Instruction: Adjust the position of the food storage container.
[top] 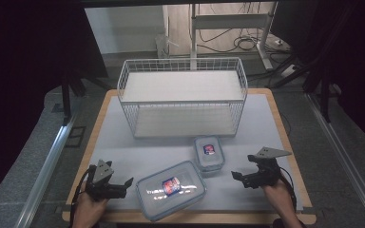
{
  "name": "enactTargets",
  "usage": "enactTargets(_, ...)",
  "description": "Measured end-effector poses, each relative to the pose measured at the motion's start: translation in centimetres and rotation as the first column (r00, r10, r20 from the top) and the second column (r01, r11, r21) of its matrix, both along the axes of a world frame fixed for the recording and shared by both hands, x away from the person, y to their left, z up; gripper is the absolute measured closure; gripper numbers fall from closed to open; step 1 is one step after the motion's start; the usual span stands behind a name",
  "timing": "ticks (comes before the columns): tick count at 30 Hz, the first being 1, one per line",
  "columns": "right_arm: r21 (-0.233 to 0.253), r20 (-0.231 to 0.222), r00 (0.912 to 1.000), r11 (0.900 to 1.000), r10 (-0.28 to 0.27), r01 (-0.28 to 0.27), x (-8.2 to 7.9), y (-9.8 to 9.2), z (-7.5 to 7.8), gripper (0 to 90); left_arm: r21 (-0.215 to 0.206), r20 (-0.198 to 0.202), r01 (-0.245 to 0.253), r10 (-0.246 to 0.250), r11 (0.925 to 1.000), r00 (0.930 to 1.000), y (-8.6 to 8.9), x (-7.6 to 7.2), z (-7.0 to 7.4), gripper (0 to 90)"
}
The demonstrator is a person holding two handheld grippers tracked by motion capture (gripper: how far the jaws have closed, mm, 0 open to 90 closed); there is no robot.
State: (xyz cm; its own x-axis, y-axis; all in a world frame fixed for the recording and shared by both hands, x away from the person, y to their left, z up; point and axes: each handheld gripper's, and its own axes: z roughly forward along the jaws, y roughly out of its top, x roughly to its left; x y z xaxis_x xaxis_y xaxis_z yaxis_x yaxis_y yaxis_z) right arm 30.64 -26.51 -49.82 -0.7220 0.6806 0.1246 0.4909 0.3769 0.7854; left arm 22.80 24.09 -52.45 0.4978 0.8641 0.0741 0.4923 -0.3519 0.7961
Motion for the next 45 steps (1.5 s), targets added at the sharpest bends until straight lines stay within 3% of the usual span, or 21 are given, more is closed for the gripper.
enactTargets(3, -0.024, 0.018, 0.9998, 1.000, 0.010, -0.010, -0.1, 0.3, -0.1, 0.0, -0.006, -0.002, 0.003, -0.003, 1.0000, 1.0000, 0.1, 0.0, -0.1, 1.6)
enactTargets(4, -0.025, 0.022, 0.9997, 1.000, 0.012, -0.011, -0.1, 0.3, -0.2, 0.0, -0.048, -0.004, 0.001, -0.002, 0.9989, 1.0000, 0.4, 0.0, -0.1, 1.4)
enactTargets(7, -0.030, 0.032, 0.9994, 0.999, 0.013, -0.012, -0.1, 0.4, -0.4, 0.0, -0.092, -0.038, 0.029, -0.033, 0.9954, 0.9987, 0.6, 0.1, -0.5, 1.8)
enactTargets(11, -0.052, 0.030, 0.9994, 0.999, 0.014, -0.013, 0.0, 0.6, -0.5, 0.0, -0.066, -0.051, 0.041, -0.044, 0.9970, 0.9977, 0.5, 0.1, -0.6, 2.9)
enactTargets(14, -0.043, 0.014, 0.9998, 0.999, 0.014, -0.014, 0.1, 0.5, -0.6, 0.0, -0.080, -0.042, 0.062, -0.066, 0.9948, 0.9969, 0.3, 0.0, -0.4, 3.6)
enactTargets(17, -0.030, -0.006, 0.9999, 0.999, 0.013, -0.013, 0.2, 0.5, -0.6, 0.0, -0.055, -0.038, 0.071, -0.073, 0.9959, 0.9966, 0.0, -0.1, -0.4, 3.5)
enactTargets(22, 0.006, -0.018, 0.9998, 1.000, -0.010, 0.010, 0.3, 0.8, -0.4, 0.0, -0.082, -0.044, 0.060, -0.063, 0.9948, 0.9970, 0.3, -0.1, -0.3, 3.5)
enactTargets(31, -0.017, -0.013, 0.9971, 0.997, -0.075, 0.075, 0.8, 1.9, -0.3, 0.0, -0.122, -0.020, 0.031, -0.034, 0.9921, 0.9992, 0.9, -0.3, 0.1, 4.0)
enactTargets(35, -0.019, 0.000, 0.9984, 0.998, -0.057, 0.057, 1.1, 2.4, 0.5, 0.0, -0.119, -0.028, 0.030, -0.034, 0.9925, 0.9990, 0.8, -0.3, 0.1, 4.3)
enactTargets(41, -0.040, 0.023, 0.9986, 0.998, -0.049, 0.049, 1.3, 3.1, 1.5, 11.8, -0.097, -0.033, 0.033, -0.036, 0.9948, 0.9988, 0.6, -0.3, 0.0, 4.5)
enactTargets(42, -0.039, 0.012, 0.9989, 0.998, -0.044, 0.045, 1.4, 3.5, 2.0, 20.6, -0.097, -0.037, 0.033, -0.037, 0.9947, 0.9987, 0.6, -0.2, -0.1, 4.5)
enactTargets(44, -0.049, 0.003, 0.9993, 0.998, -0.037, 0.038, 1.6, 3.8, 2.3, 29.8, -0.093, -0.040, 0.032, -0.036, 0.9951, 0.9986, 0.6, -0.2, -0.1, 4.6)
enactTargets(45, -0.049, 0.003, 0.9993, 0.998, -0.037, 0.038, 1.6, 3.8, 2.3, 29.8, -0.093, -0.040, 0.032, -0.036, 0.9951, 0.9986, 0.6, -0.2, -0.1, 4.7)
